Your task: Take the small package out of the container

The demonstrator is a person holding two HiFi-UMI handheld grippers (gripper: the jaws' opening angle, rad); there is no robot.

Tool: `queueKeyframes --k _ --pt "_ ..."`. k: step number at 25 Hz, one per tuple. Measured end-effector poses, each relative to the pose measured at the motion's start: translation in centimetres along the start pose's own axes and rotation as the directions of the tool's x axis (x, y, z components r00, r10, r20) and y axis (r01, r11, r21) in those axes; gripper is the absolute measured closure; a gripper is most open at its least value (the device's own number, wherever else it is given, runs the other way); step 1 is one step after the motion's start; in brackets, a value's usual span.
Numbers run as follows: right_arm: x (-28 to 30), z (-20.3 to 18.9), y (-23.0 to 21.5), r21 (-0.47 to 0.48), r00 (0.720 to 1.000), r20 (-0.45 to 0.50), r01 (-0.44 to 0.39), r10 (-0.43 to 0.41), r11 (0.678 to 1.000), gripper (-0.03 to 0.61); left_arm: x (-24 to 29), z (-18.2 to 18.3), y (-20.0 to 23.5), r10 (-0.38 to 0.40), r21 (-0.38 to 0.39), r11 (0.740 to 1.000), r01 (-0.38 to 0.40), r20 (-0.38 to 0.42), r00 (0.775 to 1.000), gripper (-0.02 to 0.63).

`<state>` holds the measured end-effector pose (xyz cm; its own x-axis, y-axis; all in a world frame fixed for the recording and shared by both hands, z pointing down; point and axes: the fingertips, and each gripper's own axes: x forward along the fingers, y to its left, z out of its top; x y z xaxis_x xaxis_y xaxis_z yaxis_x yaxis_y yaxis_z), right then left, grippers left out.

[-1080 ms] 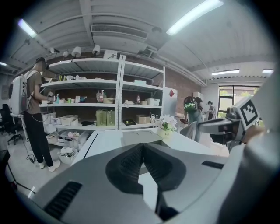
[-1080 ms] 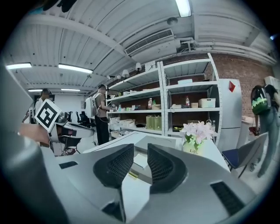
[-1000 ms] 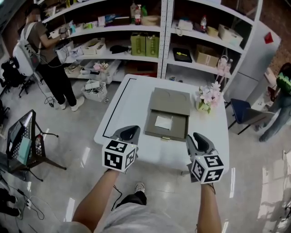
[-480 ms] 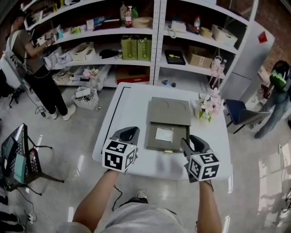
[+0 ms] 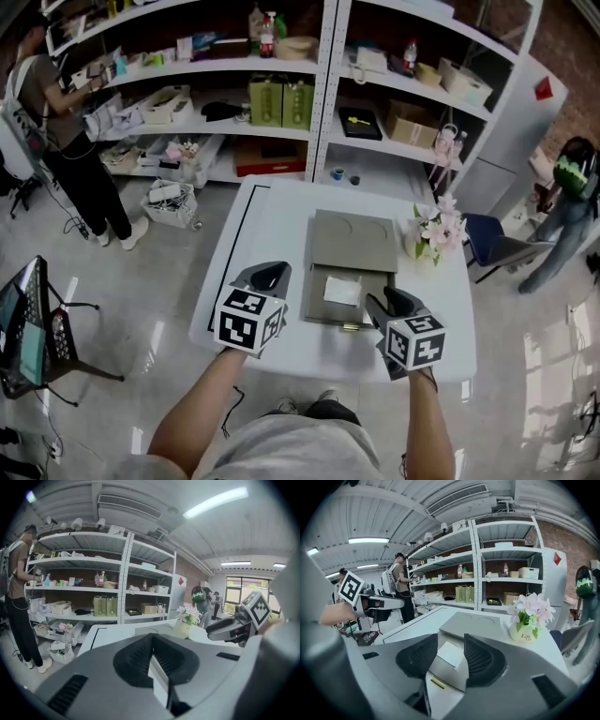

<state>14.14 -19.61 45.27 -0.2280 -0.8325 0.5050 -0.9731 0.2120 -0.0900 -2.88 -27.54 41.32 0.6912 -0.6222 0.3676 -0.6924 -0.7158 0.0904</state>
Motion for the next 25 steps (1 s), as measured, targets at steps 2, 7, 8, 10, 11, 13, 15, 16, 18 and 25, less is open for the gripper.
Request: queueKeyframes --k 2,7,8,10,11,13,15,16,18,25 --pt "0.8 0.0 0.0 0.0 1.0 -0.019 -0.011 0.011 1.0 0.396 0.5 0.0 0.3 -0.002 0.001 1.0 0.002 -0.004 1.0 0.612" --pt "3.2 -0.7 -0.4 -0.01 0.994 -0.084 -0.063 0.062 0.998 0.379 2.5 -0.2 0.9 0.0 0.003 1.0 0.0 -0.019 1.0 0.612" --pt "3.7 -0.8 -0.6 -0.011 0.993 -0.098 -0.072 0.07 0.997 0.375 3.0 -0.1 0.9 -0.001 0.006 1.0 0.001 -0.022 1.0 0.612" --pt "5.0 -1.1 -0.9 -0.008 0.989 -0.125 -0.087 0.086 0.996 0.367 4.1 -0.2 1.1 -0.003 0.006 1.0 0.003 -0.03 1.0 0.612" --pt "5.6 -1.3 -0.9 -0.007 0.986 -0.138 -0.096 0.094 0.995 0.365 4.7 -0.5 1.4 -0.002 0.003 1.0 0.002 -0.037 0.999 0.612" --pt "6.9 -1.9 -1.0 -0.006 0.98 -0.165 -0.116 0.114 0.993 0.36 5.8 -1.0 2.0 0.005 -0.01 1.0 -0.006 -0.053 0.999 0.612" --pt "7.9 -2.5 -1.1 0.001 0.973 -0.189 -0.134 0.132 0.991 0.359 7.0 -1.4 2.5 0.01 -0.023 1.0 -0.011 -0.066 0.998 0.612" --pt "8.4 -2.7 -1.2 0.01 0.97 -0.199 -0.139 0.139 0.99 0.359 7.6 -1.5 2.6 0.01 -0.026 1.0 -0.012 -0.071 0.997 0.612" --pt "9.2 -3.3 -1.7 0.03 0.964 -0.218 -0.147 0.15 0.989 0.359 8.8 -1.5 2.9 0.011 -0.027 1.0 -0.013 -0.079 0.997 0.612" --pt "11.6 -5.2 -2.9 0.077 0.941 -0.285 -0.165 0.18 0.983 0.359 11.8 -2.4 4.0 0.015 -0.046 0.999 -0.02 -0.116 0.993 0.612"
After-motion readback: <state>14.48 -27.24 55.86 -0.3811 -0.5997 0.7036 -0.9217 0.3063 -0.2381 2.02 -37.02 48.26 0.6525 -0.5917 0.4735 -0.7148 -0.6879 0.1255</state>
